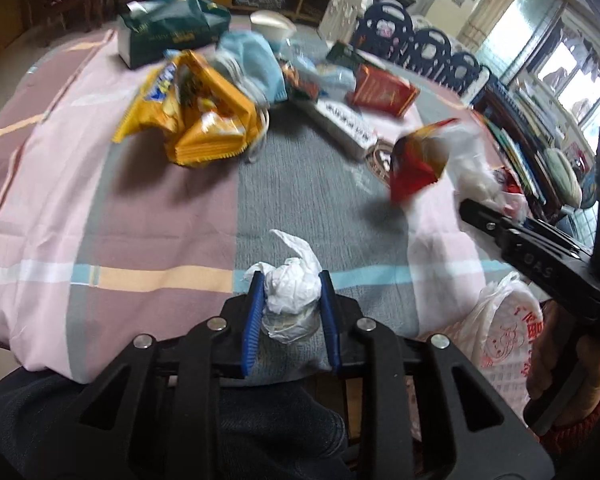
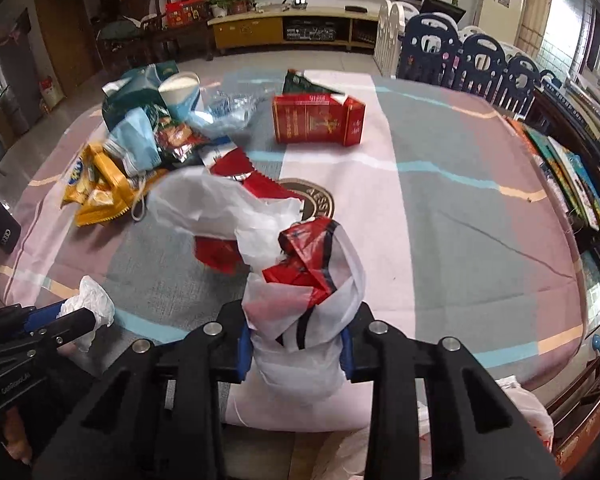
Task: Collect trash
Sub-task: 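Carry the tissue and white bag over the basket and open both grippers to drop them, then grasp the yellow snack bag with the left gripper while the right gripper reaches the red wrapper, then grasp the red snack wrapper with the right gripper, then lift the red wrapper with the right gripper while the left holds the yellow bag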
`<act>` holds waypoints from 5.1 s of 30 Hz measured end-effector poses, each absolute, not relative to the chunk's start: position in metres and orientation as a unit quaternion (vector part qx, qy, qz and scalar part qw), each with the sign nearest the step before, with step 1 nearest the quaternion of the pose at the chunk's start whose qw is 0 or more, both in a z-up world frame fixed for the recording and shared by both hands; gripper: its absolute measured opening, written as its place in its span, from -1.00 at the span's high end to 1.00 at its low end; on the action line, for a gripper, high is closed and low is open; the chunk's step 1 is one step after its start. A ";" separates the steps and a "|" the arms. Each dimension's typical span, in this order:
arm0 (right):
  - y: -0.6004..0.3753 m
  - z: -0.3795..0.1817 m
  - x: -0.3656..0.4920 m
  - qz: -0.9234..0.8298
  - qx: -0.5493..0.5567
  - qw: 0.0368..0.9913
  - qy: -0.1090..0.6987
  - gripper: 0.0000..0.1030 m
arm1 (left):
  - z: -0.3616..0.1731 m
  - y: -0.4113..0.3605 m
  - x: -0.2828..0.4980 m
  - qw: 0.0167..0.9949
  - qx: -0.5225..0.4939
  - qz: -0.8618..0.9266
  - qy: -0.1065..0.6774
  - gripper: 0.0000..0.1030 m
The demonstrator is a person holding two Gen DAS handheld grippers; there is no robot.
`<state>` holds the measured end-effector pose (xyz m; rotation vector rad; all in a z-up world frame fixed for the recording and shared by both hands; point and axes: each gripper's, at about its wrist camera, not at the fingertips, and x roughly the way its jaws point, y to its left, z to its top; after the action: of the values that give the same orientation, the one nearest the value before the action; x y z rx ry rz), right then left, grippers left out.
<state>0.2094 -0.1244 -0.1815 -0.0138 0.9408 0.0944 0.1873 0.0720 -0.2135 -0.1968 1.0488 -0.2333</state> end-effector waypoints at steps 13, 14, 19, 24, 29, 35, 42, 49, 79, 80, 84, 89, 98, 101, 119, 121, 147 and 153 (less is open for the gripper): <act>-0.169 -0.095 0.141 0.039 0.006 0.927 0.374 0.35 | -0.151 0.028 0.139 0.879 -0.083 -0.156 0.443 0.46; -0.174 -0.088 0.130 0.031 -0.005 0.930 0.367 0.35 | -0.143 0.024 0.134 0.883 -0.079 -0.159 0.435 0.46; -0.204 -0.063 0.083 0.003 -0.004 0.936 0.352 0.35 | -0.100 -0.004 0.105 0.904 -0.042 -0.159 0.394 0.46; -0.234 -0.060 0.046 -0.035 0.001 0.928 0.371 0.34 | -0.069 -0.037 0.071 0.919 -0.003 -0.168 0.357 0.46; -0.263 -0.068 0.017 -0.066 0.015 0.917 0.392 0.34 | -0.051 -0.065 0.046 0.925 0.025 -0.183 0.333 0.45; -0.279 -0.086 0.004 -0.068 0.024 0.902 0.425 0.34 | -0.041 -0.094 0.030 0.926 0.049 -0.198 0.319 0.45; -0.285 -0.133 0.005 -0.061 0.048 0.868 0.490 0.25 | -0.048 -0.114 0.023 0.919 0.069 -0.211 0.327 0.44; -0.303 -0.120 -0.002 -0.069 0.098 0.872 0.474 -0.60 | -0.054 -0.120 0.025 0.914 0.072 -0.218 0.334 0.43; -0.304 -0.111 0.043 -0.081 0.178 0.882 0.428 -0.70 | -0.150 0.063 0.217 0.909 -0.076 -0.015 0.410 -0.78; -0.302 -0.114 0.048 -0.079 0.177 0.880 0.433 -0.70 | -0.154 0.088 0.229 0.907 -0.097 0.012 0.410 -0.78; -0.294 -0.128 0.064 -0.075 0.174 0.871 0.453 -0.70 | -0.178 0.150 0.274 0.891 -0.114 0.057 0.435 -0.78; -0.280 -0.142 0.084 -0.068 0.177 0.859 0.475 -0.70 | -0.203 0.158 0.302 0.891 -0.102 0.009 0.442 -0.77; -0.239 -0.143 0.116 -0.041 0.160 0.862 0.478 -0.70 | -0.214 0.153 0.283 0.889 -0.121 -0.024 0.441 0.45; -0.219 -0.148 0.129 -0.022 0.154 0.863 0.480 -0.70 | -0.195 0.164 0.252 0.899 -0.155 -0.004 0.409 0.45; -0.105 -0.224 0.306 -0.024 0.010 0.857 0.515 -0.72 | -0.195 0.140 0.168 0.892 -0.188 0.005 0.410 0.45; -0.106 -0.233 0.311 -0.028 0.013 0.852 0.523 -0.72 | -0.196 0.140 0.169 0.893 -0.190 -0.001 0.409 0.45; -0.111 -0.206 0.190 0.011 0.058 0.868 0.492 0.48 | -0.206 0.141 0.179 0.881 -0.190 0.008 0.434 0.45; -0.117 -0.206 0.184 0.004 0.069 0.868 0.492 0.48 | -0.206 0.142 0.179 0.880 -0.191 0.009 0.434 0.45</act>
<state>0.1841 -0.1171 -0.2056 0.1434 1.0289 0.0083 0.1788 0.1417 -0.2059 -0.3987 0.9040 0.0184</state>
